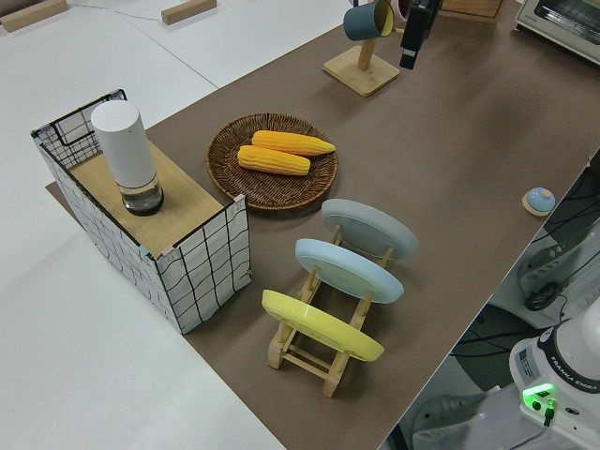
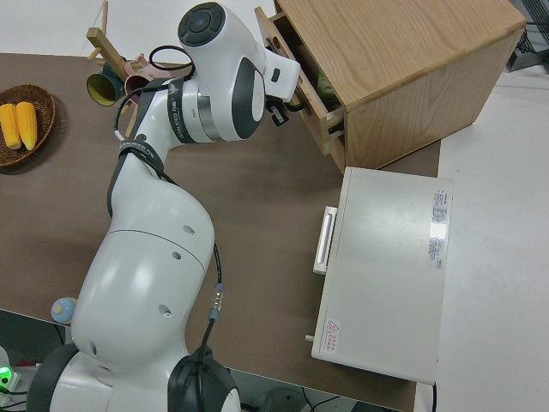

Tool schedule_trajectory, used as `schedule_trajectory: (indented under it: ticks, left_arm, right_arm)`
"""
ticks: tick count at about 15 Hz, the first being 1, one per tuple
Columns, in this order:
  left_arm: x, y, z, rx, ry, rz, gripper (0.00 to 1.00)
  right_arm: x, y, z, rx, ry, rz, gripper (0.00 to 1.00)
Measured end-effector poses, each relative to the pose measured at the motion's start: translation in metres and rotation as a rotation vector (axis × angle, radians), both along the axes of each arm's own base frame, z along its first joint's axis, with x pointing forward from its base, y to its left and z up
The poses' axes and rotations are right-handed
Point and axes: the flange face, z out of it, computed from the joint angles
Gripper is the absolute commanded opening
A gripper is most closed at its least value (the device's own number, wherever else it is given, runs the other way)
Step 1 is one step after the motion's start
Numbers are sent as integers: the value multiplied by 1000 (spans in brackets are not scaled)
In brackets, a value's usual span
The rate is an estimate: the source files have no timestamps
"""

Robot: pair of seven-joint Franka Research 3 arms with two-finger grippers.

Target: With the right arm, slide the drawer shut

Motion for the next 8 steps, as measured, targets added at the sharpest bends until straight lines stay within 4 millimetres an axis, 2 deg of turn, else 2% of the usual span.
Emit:
schedule_trajectory:
  ticks: [4, 8]
  left_arm:
    - [0, 0, 0, 0, 0, 0, 993]
    - [0, 0, 0, 0, 0, 0, 993]
  right_arm:
    - [6, -22, 2, -17, -23, 8, 0]
    - [7, -29, 3, -32, -23, 41, 0]
